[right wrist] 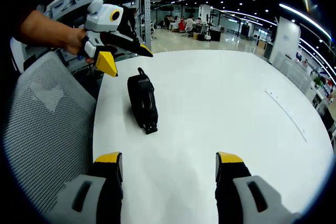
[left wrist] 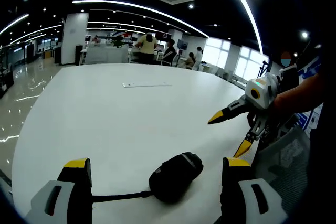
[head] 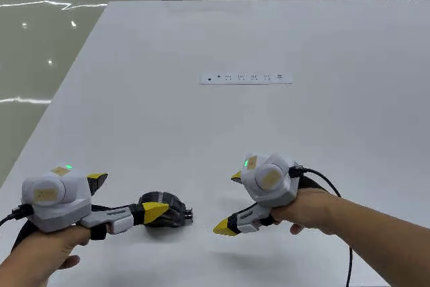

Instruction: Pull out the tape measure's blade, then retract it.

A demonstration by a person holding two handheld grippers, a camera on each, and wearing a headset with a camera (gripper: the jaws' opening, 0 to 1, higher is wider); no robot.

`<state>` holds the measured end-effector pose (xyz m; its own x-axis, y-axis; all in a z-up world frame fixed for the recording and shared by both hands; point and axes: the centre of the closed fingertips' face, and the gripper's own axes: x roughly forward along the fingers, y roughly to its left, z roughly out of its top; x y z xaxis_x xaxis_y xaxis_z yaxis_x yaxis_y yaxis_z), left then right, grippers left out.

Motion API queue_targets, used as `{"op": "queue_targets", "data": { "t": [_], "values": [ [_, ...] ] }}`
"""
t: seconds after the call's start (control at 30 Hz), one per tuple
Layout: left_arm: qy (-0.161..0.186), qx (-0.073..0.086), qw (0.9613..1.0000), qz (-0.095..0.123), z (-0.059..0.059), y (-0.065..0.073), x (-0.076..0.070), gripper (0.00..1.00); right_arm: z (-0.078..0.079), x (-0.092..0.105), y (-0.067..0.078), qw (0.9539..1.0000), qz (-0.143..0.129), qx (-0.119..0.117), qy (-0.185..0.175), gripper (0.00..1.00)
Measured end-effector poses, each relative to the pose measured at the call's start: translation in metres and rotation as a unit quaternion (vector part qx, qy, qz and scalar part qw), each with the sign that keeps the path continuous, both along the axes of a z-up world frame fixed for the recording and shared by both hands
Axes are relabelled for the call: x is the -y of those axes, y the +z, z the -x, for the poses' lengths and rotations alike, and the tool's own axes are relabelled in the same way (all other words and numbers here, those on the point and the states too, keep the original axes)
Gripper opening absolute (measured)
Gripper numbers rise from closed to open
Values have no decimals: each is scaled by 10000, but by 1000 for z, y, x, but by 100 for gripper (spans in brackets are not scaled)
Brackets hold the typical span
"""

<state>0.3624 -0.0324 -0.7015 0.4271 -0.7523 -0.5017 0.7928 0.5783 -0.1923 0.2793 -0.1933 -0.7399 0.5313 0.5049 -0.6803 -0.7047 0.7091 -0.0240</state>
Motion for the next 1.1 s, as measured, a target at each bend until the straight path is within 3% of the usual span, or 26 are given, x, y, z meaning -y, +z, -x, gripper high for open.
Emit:
{"op": "queue_targets", "data": {
  "t": [0.07, 0.13, 0.2, 0.27, 0.3, 0.33, 0.47, 0.53, 0.8, 0.87, 0.9, 0.97, 1.07, 1.1],
  "values": [
    [-16, -9, 10000, 63, 4, 0, -5, 100, 8, 16, 3, 9997, -43, 16, -230, 74],
    [-213, -41, 9998, -28, 14, -4, -7, 100, 13, 31, 10, 9984, -159, 127, -519, 75],
    [-288, 135, 9991, -278, 16, -9, -13, 100, 20, 44, 13, 9974, -193, 159, -673, 75],
    [-341, -20, 9993, -167, 22, -10, -12, 100, 29, 60, 16, 9952, -296, 186, -918, 75],
    [-354, -5, 9992, -175, 23, -10, -14, 100, 35, 69, 18, 9940, -307, 223, -1024, 76],
    [-394, 118, 9990, -161, 23, -8, -15, 100, 39, 75, 19, 9932, -313, 252, -1090, 76],
    [-467, 244, 9984, -196, 22, -7, -19, 100, 60, 99, 24, 9894, -389, 308, -1365, 78],
    [-454, 91, 9988, -157, 23, -7, -21, 100, 67, 108, 25, 9872, -402, 351, -1500, 79],
    [-303, 227, 9990, -248, 14, 3, -38, 100, 99, 138, 23, 9830, -274, 348, -1784, 88],
    [-140, 81, 9999, -36, 12, 6, -40, 100, 104, 145, 21, 9813, -271, 316, -1881, 89],
    [-151, 69, 9999, -36, 12, 5, -43, 100, 107, 149, 21, 9801, -262, 336, -1938, 91],
    [-169, 195, 9995, -192, 13, 1, -46, 100, 115, 152, 20, 9791, -280, 308, -1989, 93],
    [0, 257, 9996, -138, 10, 3, -51, 100, 126, 155, 20, 9787, -220, 310, -2016, 98],
    [4, 186, 9998, -56, 13, 4, -51, 100, 129, 157, 20, 9781, -223, 309, -2047, 100]
  ]
}}
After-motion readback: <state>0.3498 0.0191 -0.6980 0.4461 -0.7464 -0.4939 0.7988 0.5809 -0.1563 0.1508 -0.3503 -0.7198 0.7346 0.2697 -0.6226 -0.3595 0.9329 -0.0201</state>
